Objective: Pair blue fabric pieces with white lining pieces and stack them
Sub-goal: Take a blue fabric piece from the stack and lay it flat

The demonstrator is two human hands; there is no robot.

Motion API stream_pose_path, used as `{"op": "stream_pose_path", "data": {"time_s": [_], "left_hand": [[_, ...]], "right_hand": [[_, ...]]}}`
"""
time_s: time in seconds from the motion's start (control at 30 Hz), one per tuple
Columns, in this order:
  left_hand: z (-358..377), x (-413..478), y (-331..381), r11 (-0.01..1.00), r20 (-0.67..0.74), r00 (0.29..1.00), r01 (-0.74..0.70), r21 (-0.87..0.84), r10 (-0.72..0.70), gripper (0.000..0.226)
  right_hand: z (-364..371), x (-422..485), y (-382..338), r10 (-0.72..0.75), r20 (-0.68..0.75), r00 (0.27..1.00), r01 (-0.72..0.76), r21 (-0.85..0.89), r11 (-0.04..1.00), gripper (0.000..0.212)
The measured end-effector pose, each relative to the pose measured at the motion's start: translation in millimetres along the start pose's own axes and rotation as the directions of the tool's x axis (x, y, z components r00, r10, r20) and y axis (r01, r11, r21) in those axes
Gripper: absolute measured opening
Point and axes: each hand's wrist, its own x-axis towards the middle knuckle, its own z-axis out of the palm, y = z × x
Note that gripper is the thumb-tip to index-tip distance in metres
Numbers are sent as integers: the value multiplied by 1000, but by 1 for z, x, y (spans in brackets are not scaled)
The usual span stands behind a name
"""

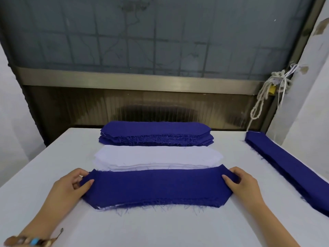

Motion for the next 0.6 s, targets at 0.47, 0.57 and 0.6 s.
{"op": "stream_pose_path", "data": {"time_s": [0.47, 0.57, 0.6], "left_hand": [[3, 6, -11, 994, -126, 987, -97, 45, 102, 25], [5, 9, -17, 993, -143, 985, -81, 84, 92, 20], [6, 9, -18, 993, -148, 985, -76, 92, 89, 20]], "right_hand": [[4, 2, 6, 51, -74, 996, -48, 33, 998, 18], [5, 1, 6, 68, -96, 993, -65, 40, 997, 18], [5, 0, 6, 70, -103, 992, -65, 46, 997, 18]]}}
